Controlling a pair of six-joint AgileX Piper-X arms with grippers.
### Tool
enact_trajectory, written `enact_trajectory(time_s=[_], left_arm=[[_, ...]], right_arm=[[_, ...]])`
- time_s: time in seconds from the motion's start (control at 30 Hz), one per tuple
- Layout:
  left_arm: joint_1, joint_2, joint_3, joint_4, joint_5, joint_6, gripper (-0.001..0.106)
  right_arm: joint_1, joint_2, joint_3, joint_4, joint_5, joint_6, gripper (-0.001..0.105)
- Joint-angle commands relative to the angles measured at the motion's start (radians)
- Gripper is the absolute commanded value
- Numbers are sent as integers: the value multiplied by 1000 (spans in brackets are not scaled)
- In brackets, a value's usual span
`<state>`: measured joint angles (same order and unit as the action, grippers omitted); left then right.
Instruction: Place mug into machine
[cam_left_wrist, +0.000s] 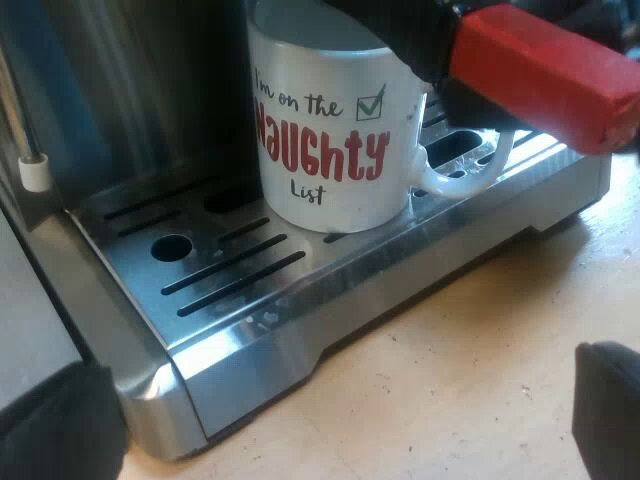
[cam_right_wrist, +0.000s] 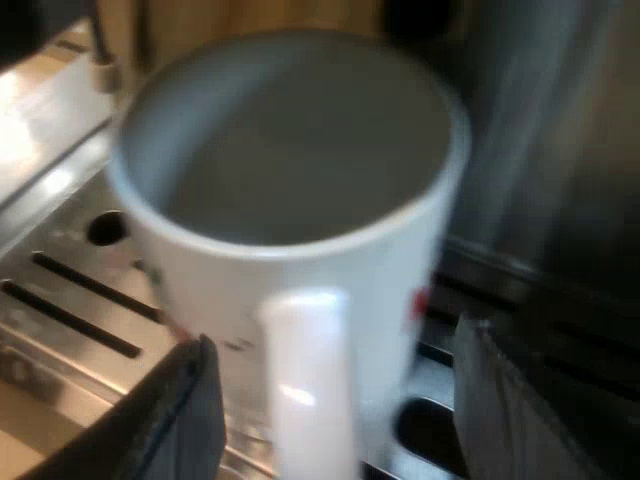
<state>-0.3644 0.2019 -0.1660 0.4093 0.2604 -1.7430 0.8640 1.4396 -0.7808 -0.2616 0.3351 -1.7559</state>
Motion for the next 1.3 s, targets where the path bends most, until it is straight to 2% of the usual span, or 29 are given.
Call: enact_trajectory(time_s=[0.03, 0.07, 0.17, 0.23, 0.33, 0.47, 0.57, 0.67, 0.9, 0.93, 1.03, 1.3], left_arm=[[-5, -3, -2, -19, 6, -2, 93], [-5, -3, -2, -19, 6, -2, 93], [-5, -3, -2, -19, 6, -2, 93], [-5, -3, -2, -19, 6, -2, 93], [-5, -3, -2, -19, 6, -2, 93], [-5, -3, -2, -19, 6, -2, 93], [-5, -3, -2, -19, 6, -2, 93], [-5, -3, -2, -19, 8, -2, 93], [-5, -3, -2, -19, 28, -2, 93], [-5, -3, -2, -19, 28, -2, 93], [-5, -3, -2, -19, 28, -2, 93], [-5, -3, -2, -19, 28, -2, 93]], right_arm=[[3, -35, 24, 14, 8, 7, 55], [3, -64, 67, -19, 5, 10, 55], [3, -82, 103, -51, 6, 10, 55], [3, -106, 185, -136, 6, 29, 55], [3, -99, 230, -210, -3, 36, 55], [3, -64, 248, -284, -18, 36, 55], [3, -10, 247, -381, -86, 36, 55], [3, 50, 247, -494, -86, 36, 55], [3, 109, 231, -549, -86, 36, 55], [3, 184, 165, -549, -89, 36, 47], [3, 221, 119, -549, -89, 36, 35], [3, 316, 13, -547, -89, 36, 34]])
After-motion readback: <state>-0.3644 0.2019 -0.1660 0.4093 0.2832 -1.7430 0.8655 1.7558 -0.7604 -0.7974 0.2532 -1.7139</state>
